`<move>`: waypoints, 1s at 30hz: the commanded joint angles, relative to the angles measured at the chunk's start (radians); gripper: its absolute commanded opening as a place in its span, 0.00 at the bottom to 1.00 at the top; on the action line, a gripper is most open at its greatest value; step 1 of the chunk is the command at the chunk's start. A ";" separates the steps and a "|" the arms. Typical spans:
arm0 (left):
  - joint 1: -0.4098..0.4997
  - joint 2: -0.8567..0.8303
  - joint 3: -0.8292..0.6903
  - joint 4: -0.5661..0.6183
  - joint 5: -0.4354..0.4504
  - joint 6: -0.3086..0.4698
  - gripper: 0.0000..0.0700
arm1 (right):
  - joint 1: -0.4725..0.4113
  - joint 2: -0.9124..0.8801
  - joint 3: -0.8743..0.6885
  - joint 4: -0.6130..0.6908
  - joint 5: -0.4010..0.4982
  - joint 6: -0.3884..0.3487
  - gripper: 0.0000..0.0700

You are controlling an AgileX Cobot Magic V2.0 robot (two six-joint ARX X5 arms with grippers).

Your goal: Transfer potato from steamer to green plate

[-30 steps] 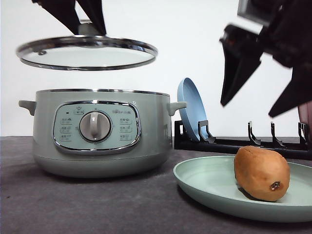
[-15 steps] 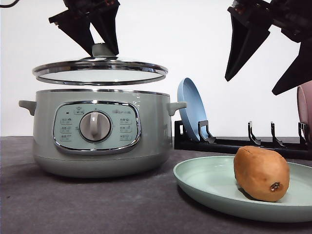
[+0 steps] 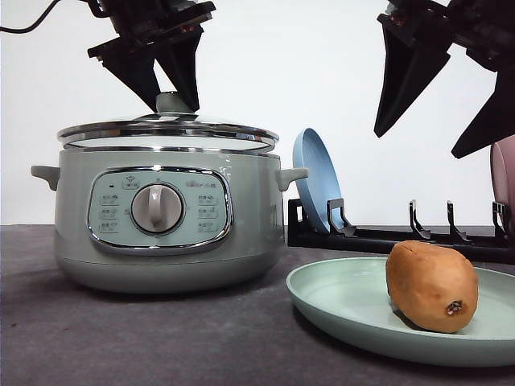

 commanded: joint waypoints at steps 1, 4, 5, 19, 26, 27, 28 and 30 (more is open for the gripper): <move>-0.005 0.006 0.032 0.027 0.006 0.017 0.00 | 0.005 0.006 0.016 0.003 0.004 -0.010 0.83; -0.005 0.015 0.032 0.026 0.006 0.017 0.00 | 0.005 0.006 0.016 0.001 0.005 -0.011 0.83; -0.005 0.017 0.032 0.025 0.006 0.017 0.00 | 0.005 0.006 0.016 0.000 0.005 -0.011 0.83; -0.005 0.046 0.032 0.019 0.006 0.017 0.00 | 0.005 0.006 0.016 -0.001 0.008 -0.018 0.83; -0.005 0.065 0.032 0.018 0.006 0.016 0.00 | 0.005 0.006 0.016 -0.002 0.008 -0.018 0.83; -0.005 0.065 0.032 0.017 0.006 0.016 0.00 | 0.005 0.006 0.016 -0.002 0.008 -0.018 0.83; -0.005 0.065 0.032 0.014 0.006 0.016 0.00 | 0.005 0.006 0.016 -0.002 0.008 -0.018 0.83; -0.005 0.065 0.032 0.001 0.006 0.016 0.00 | 0.005 0.006 0.016 -0.002 0.007 -0.018 0.83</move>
